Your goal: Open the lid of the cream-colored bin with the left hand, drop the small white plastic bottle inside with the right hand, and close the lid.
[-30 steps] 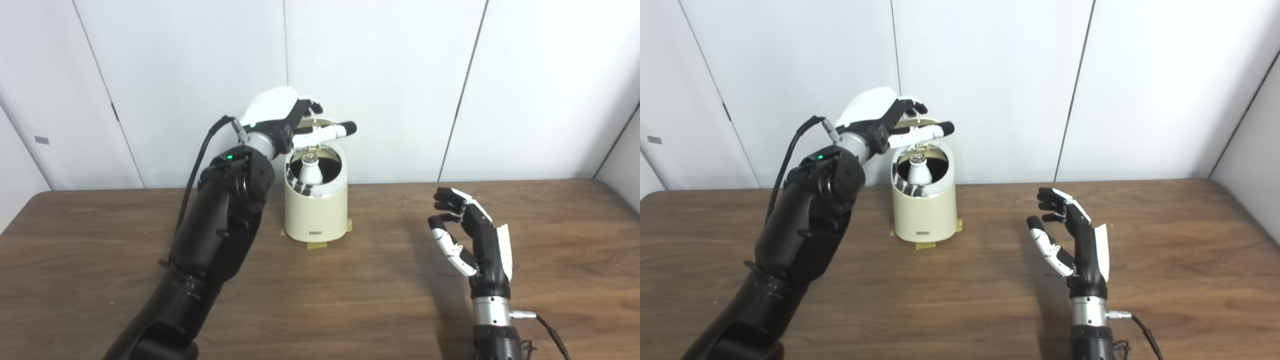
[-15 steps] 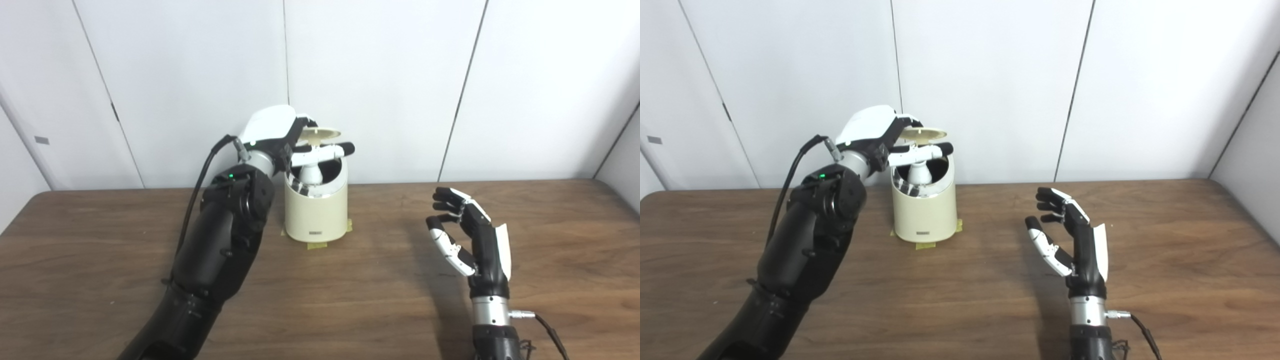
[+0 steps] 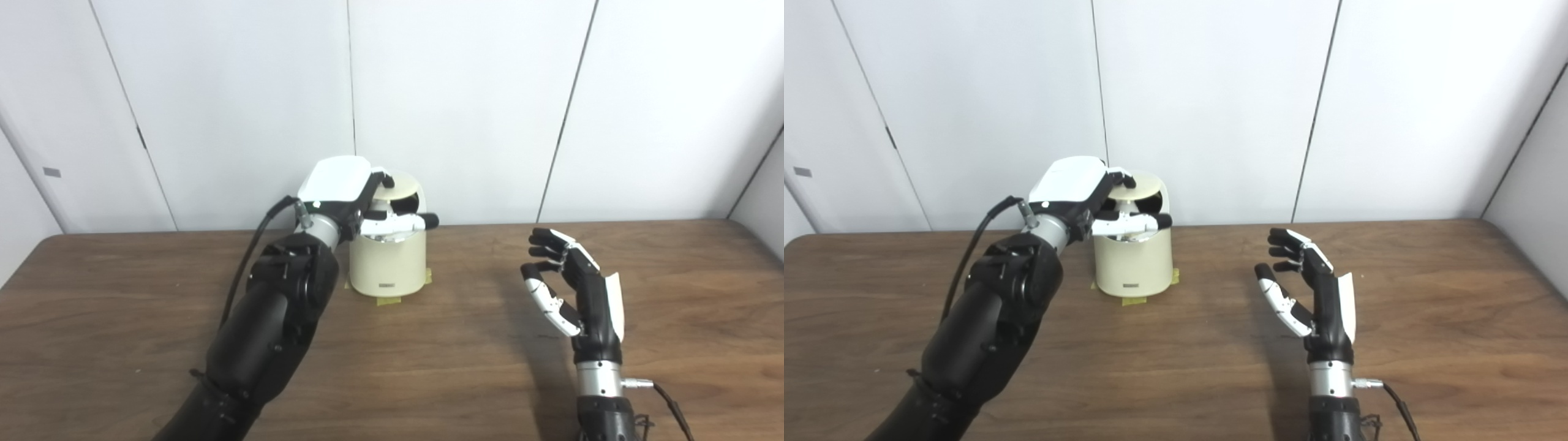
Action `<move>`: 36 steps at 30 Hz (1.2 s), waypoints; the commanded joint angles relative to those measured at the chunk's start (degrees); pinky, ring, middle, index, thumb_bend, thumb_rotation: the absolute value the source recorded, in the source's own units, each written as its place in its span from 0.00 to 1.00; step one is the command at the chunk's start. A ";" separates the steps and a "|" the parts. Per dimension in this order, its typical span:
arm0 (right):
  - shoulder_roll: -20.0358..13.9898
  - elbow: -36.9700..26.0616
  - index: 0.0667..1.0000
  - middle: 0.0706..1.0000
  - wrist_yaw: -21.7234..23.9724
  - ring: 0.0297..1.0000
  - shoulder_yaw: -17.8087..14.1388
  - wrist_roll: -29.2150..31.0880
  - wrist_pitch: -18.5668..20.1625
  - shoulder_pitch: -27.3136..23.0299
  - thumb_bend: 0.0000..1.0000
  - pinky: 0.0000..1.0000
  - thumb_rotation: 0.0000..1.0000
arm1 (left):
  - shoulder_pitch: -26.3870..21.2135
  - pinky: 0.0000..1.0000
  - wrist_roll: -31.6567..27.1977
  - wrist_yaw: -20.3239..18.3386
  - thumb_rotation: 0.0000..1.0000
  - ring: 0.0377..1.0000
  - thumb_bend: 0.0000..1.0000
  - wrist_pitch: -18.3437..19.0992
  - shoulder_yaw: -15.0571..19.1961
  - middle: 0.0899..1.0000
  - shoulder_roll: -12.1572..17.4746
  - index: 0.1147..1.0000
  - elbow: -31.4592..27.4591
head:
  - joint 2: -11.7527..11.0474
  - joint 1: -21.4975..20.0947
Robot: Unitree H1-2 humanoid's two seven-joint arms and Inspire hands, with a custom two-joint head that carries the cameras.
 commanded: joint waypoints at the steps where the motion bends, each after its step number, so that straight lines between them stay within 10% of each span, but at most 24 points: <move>1: 2.16 2.74 0.69 0.69 -0.41 0.67 0.88 -0.82 -1.23 2.35 0.22 0.58 0.46 | -1.47 1.00 3.02 2.14 1.00 0.96 0.94 -1.21 -0.76 0.82 0.75 0.78 -2.27 | 0.05 0.02; 36: 2.16 0.45 0.69 0.69 0.66 0.67 0.92 0.02 0.50 2.97 0.22 0.58 0.48 | 3.89 1.00 8.29 -0.62 1.00 0.95 0.95 -5.04 -2.24 0.82 0.26 0.78 -0.73 | 1.50 -0.51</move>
